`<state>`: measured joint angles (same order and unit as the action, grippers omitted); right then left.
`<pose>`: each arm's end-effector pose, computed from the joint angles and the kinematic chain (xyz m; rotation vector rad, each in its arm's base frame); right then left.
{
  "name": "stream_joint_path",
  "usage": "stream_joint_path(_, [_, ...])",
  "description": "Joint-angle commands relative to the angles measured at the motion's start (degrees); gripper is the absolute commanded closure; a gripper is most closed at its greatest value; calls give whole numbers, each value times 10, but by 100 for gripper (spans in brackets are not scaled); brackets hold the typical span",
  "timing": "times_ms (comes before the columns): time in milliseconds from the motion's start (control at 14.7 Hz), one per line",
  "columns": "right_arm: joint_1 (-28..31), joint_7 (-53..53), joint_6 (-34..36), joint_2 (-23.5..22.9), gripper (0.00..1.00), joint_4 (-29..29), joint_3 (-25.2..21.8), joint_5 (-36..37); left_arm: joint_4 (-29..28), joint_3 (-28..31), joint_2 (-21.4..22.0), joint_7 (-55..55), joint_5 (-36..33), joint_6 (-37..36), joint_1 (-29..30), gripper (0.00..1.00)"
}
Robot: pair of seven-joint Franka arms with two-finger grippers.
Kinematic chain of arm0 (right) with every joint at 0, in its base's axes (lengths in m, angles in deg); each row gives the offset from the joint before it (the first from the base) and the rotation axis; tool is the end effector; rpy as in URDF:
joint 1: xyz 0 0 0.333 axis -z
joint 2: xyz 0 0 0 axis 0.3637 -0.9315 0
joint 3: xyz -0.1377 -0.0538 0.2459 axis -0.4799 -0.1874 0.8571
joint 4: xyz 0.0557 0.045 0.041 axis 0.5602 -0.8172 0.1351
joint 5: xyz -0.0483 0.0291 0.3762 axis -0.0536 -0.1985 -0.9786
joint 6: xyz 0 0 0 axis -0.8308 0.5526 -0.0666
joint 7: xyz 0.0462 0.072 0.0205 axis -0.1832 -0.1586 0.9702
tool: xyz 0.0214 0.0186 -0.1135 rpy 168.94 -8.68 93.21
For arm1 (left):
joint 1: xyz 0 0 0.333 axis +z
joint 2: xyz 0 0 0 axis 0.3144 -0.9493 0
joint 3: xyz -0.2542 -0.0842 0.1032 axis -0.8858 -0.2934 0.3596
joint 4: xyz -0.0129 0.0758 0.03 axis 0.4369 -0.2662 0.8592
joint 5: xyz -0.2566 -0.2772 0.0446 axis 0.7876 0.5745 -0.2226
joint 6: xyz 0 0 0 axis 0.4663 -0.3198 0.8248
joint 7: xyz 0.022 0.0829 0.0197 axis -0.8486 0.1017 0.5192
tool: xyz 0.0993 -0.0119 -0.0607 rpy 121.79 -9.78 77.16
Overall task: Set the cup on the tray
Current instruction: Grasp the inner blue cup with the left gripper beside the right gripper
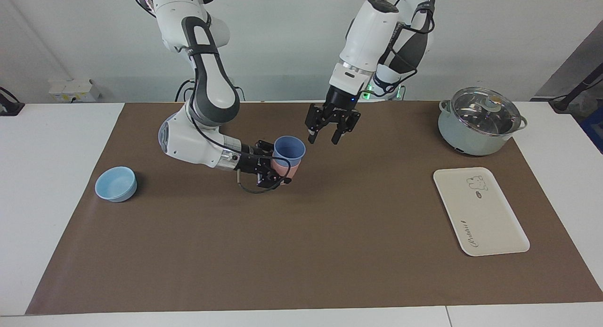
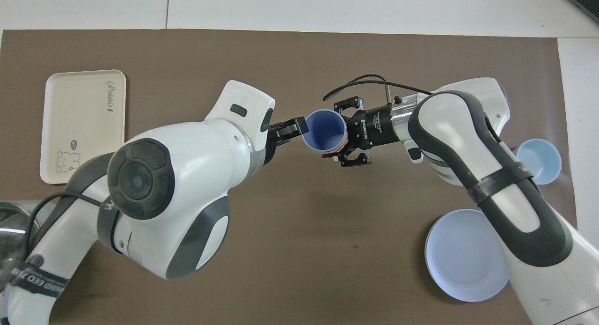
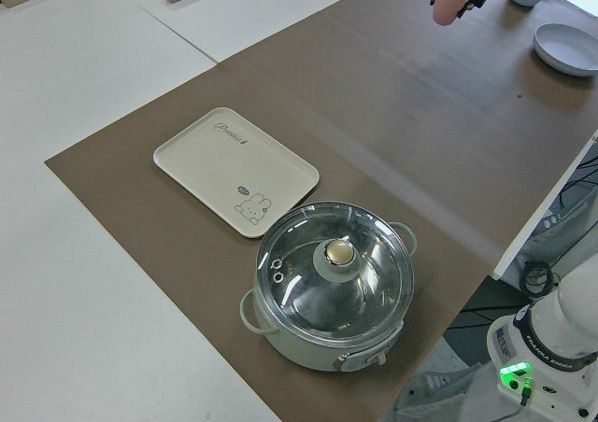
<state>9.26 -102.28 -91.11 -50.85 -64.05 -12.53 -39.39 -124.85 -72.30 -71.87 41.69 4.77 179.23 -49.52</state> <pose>0.5884 0.2136 0.3453 -1.7368 1.5892 0.8910 0.4867 -0.3620 0.5086 2.6902 0.3274 0.3651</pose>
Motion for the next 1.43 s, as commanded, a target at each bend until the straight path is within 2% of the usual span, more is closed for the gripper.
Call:
stream_joint_path(0, [1,-9,-8,12,100,-5,1,-15,30,10,-31,7,4,9,-36,29])
stream_joint_path(409, [1,-9,-9,12,100,-5,1,-15,31,9,-46,7,2,17,-60,29])
stream_joint_path(477, [1,-9,-9,12,100,-5,1,-15,30,9,-46,7,2,17,-60,35])
stream_joint_path(545, [2,-10,-9,11,100,-4,1,-16,30,9,-47,8,3,17,-60,57])
stream_joint_path(613, [4,-11,-8,11,100,-2,1,-16,29,9,-50,9,3,17,-60,94])
stream_joint_path(681, [5,-11,-7,11,100,-2,1,-15,28,9,-53,8,3,24,-59,100])
stream_joint_path(1089, [13,-15,4,10,100,3,1,-16,41,14,-54,13,5,20,-50,100])
stream_joint_path(1226, [26,-30,6,10,100,2,1,-17,74,16,-58,24,4,-11,-49,100])
stream_joint_path(1362, [40,-31,23,10,100,2,1,-30,114,18,-53,25,4,-71,-41,100])
